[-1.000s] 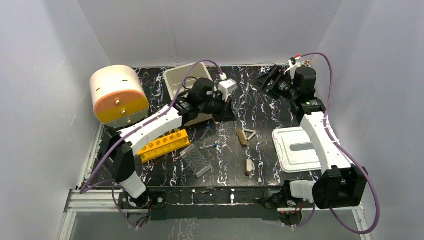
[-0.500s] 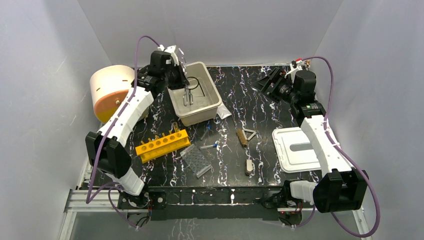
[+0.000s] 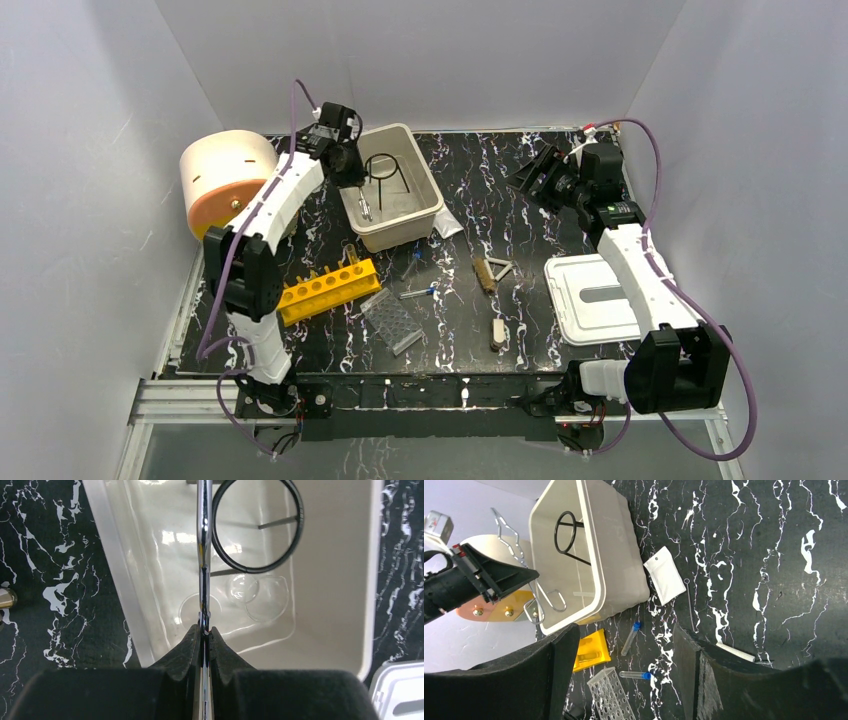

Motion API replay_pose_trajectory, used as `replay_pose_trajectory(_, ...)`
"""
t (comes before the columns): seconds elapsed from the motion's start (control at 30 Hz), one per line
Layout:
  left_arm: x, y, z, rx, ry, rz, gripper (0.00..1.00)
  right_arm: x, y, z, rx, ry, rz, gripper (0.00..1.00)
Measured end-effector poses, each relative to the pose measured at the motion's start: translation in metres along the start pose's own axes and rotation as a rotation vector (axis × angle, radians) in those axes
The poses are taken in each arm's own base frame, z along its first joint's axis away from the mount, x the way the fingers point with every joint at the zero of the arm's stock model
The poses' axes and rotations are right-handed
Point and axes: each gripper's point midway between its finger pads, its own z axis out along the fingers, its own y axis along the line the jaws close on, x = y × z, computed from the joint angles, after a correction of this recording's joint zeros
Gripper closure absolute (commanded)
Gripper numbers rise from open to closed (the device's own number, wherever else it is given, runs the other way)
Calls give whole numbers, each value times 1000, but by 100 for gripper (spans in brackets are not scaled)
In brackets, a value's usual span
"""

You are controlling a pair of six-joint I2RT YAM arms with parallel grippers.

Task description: Organize the chemistry lab equipment

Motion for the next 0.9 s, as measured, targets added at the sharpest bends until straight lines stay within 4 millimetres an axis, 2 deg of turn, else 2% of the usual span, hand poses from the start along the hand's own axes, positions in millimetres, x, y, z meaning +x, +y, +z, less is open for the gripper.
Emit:
replay_pose_trajectory(0.1, 5, 3, 17, -38, 43, -9, 100, 2, -3, 1, 10, 10, -1, 25)
replay_pose_trajectory(0.3, 16, 7, 37, -89, 122, -18, 100, 9, -12, 5, 31, 27, 3, 25)
replay_pose_trajectory(0.43, 14, 7, 44, -110, 137, -21, 100, 14, -18, 7, 47, 38, 7, 25)
replay_pose_trajectory(0.7, 30, 19, 55, -168, 195, -18, 97, 15, -21, 9, 54, 43, 4, 26)
replay_pose_trajectory(0.9, 31, 19, 60, -169, 198, -18, 97, 16, -23, 10, 58, 49, 2, 26)
